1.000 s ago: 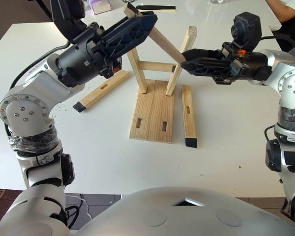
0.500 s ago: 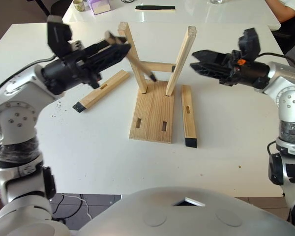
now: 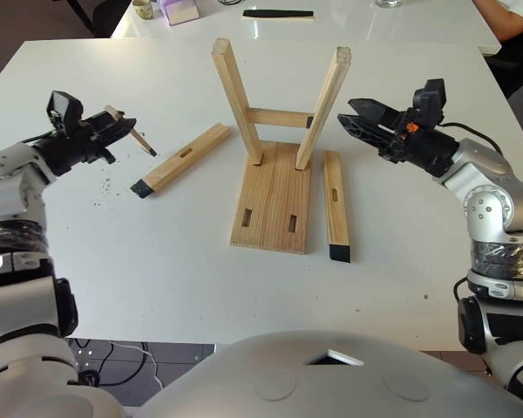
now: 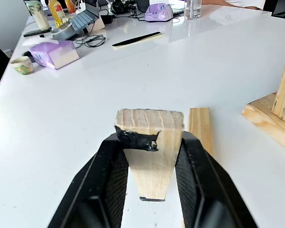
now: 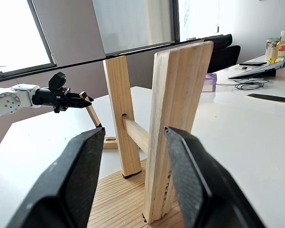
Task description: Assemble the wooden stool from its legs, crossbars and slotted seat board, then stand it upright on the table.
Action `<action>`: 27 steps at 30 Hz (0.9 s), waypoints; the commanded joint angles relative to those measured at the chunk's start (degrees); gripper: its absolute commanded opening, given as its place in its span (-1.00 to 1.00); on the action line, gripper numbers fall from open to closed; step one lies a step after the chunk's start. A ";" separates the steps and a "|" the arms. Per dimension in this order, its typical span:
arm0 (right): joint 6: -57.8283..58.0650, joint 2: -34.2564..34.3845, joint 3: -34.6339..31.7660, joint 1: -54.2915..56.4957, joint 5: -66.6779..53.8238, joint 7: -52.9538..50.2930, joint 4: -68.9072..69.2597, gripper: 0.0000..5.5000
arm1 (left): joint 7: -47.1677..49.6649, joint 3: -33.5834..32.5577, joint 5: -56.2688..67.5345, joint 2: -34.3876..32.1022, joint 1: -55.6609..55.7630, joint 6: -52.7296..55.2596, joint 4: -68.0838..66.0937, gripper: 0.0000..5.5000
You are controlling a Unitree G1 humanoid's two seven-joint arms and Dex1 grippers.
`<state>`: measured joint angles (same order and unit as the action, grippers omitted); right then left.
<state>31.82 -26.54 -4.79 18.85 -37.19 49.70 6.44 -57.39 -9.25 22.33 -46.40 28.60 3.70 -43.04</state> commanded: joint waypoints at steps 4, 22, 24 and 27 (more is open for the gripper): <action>-1.44 1.53 1.26 1.72 1.83 -0.63 -2.01 -0.16 | -2.18 0.30 -0.83 4.77 1.46 -0.38 -0.09 -0.53; -0.27 2.77 -1.40 -6.28 -0.50 -4.46 4.04 -0.16 | 2.92 -10.88 14.66 3.00 -25.72 22.30 48.75 -0.53; -0.55 3.04 -0.95 -6.50 -0.31 -4.63 3.91 -0.16 | 4.26 -11.61 12.49 1.64 -21.55 20.20 44.93 -0.53; -1.02 3.81 -0.30 -6.14 0.07 -4.90 3.41 -0.16 | 4.09 -10.22 7.94 0.03 -15.20 15.96 34.94 -0.53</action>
<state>31.08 -23.07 -5.59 12.34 -37.39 45.20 9.94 -53.26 -20.32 33.79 -44.54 8.94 22.62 -1.34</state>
